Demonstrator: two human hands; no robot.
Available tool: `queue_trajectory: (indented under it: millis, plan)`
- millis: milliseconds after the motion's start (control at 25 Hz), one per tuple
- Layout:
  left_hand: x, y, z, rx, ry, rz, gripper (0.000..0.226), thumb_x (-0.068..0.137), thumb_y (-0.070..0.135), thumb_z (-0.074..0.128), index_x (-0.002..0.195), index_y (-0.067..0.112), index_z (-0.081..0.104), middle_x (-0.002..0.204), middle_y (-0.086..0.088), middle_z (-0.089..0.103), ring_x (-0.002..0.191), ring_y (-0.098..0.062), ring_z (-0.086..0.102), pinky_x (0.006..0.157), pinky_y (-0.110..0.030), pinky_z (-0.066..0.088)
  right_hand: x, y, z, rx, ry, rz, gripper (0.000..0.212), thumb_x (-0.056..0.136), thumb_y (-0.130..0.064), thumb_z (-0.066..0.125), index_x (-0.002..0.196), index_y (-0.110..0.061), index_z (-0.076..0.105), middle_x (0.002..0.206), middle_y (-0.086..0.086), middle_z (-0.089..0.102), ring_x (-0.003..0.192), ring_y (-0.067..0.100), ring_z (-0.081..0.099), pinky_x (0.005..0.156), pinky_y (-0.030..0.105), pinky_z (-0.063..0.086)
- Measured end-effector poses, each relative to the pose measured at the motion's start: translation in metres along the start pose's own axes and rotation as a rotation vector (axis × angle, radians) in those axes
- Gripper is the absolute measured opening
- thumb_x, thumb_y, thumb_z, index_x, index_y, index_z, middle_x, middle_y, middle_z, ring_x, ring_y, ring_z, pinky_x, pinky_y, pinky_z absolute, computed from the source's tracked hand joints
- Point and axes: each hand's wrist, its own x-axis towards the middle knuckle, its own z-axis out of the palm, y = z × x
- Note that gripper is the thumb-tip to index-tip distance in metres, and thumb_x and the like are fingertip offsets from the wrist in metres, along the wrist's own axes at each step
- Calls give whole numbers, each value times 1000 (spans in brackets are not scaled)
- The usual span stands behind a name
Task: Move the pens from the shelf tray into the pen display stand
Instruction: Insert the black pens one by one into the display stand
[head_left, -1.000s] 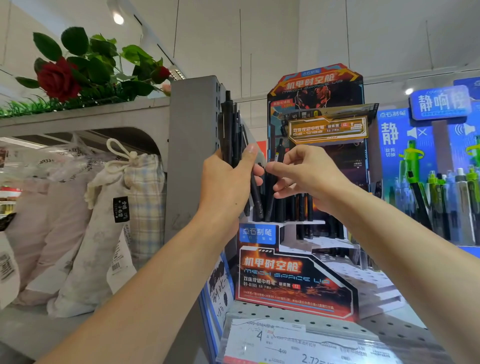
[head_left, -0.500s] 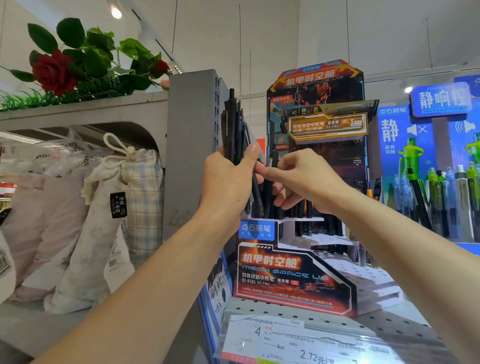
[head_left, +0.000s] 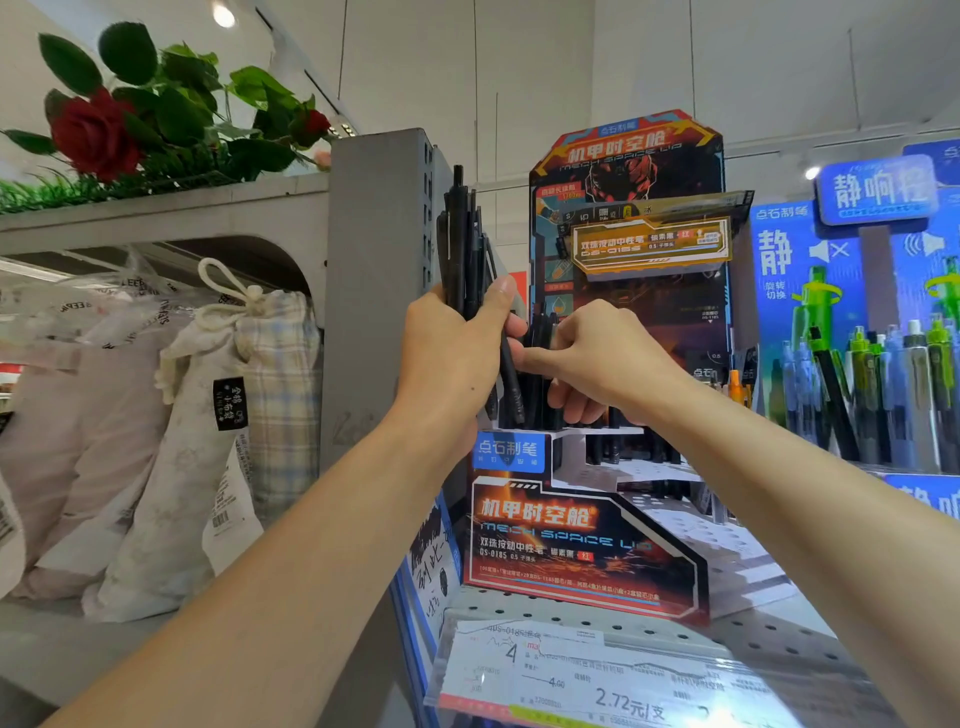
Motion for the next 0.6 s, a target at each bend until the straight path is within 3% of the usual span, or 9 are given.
queue_trajectory:
  millis: [200,440,600]
  plan:
    - [0,-2,2,-12,-5,1,13,98,34,62,90,24,66,64,13,72,57,0,67,48,-10,50,-1,-4,-3,79,-10,-10,38,93,-38,68,84,-2,65,57,4,72,49,19,71,44,27,57]
    - [-2,-1,2,-13,2,-20,13,98,34,62,92,23,65,63,13,71,56,2,67,45,-9,48,2,-9,1,-110,3,-47,42,95,-43,64,79,-4,66,58,5,72,45,17,69,48,29,60]
    - [-2,-2,2,9,12,-40,17,98,37,62,104,22,67,80,7,74,63,3,70,56,-20,52,2,-7,0,-53,-10,-48,47,100,-47,53,87,-4,66,60,8,72,48,21,71,50,34,62]
